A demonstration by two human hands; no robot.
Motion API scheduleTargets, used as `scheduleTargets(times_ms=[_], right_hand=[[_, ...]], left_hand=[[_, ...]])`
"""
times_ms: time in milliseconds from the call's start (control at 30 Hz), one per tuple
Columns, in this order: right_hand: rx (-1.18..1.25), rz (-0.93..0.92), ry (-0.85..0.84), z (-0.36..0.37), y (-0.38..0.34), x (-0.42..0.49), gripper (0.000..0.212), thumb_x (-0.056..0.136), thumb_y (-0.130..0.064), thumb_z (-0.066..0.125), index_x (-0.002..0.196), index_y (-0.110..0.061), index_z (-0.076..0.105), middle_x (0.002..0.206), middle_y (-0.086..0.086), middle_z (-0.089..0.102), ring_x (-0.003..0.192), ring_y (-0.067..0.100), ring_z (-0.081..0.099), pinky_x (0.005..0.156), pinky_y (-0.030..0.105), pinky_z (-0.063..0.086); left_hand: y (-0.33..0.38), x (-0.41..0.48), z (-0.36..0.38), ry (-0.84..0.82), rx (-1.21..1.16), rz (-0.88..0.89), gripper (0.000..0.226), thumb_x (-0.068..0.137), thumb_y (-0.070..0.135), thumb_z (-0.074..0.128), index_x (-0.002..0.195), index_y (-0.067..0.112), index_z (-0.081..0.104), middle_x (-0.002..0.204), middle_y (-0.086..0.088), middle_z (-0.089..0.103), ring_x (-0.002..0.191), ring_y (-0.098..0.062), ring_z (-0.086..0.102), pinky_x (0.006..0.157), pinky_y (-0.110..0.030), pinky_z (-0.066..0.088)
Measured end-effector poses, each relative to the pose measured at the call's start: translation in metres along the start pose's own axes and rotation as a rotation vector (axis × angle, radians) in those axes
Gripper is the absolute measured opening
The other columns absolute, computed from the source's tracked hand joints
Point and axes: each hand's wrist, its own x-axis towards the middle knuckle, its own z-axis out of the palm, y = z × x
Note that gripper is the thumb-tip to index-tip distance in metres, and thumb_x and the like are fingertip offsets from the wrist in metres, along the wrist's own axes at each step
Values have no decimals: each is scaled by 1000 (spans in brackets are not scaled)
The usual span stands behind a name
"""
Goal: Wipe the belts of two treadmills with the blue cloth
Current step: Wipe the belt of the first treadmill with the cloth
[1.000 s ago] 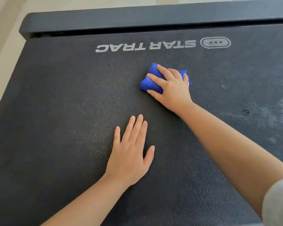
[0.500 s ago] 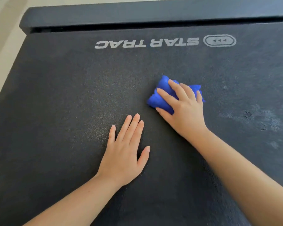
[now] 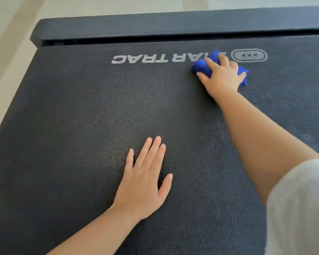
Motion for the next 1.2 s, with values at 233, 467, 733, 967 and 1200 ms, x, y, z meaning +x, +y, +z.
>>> scheduleTargets(times_ms=[233,467,733,967,1200], right_hand=[[10,-238,130,-2,23,-89,50,81,-49,52,126,-27,58,138,11,48,120,37,45,91,61,35],[43,-391,171,-25,49,-277,44,82,-51,48,123,-34,52,135,3,48,118,31,48,90,58,36],[-1,-33,81,-25,57,-177,48,86,-48,58,131,-32,53,146,5,40,129,32,38,99,57,27],[-8,-162,154,-24,39,-269,51,80,-52,45,120,-27,63,134,9,53,114,37,53,86,62,38],[-49,-262,149,-29,39,-312,48,79,-52,46,120,-32,59,132,7,55,112,34,56,83,64,42]], left_hand=[[1,0,-1,8,-14,-5,63,90,45,30,141,8,38,152,-6,26,140,-22,21,105,-57,24],[2,1,0,10,-39,-7,64,88,44,29,138,6,41,151,-8,29,139,-23,26,103,-56,29],[3,1,-3,-32,-47,-9,76,85,52,5,148,12,17,157,-1,4,144,-16,-2,113,-50,7],[3,0,-2,-6,-77,-15,62,96,44,26,148,12,15,157,0,1,144,-16,-4,113,-49,3],[4,-2,-5,1,-71,-19,65,93,46,21,148,12,18,157,-1,5,144,-17,-1,112,-50,6]])
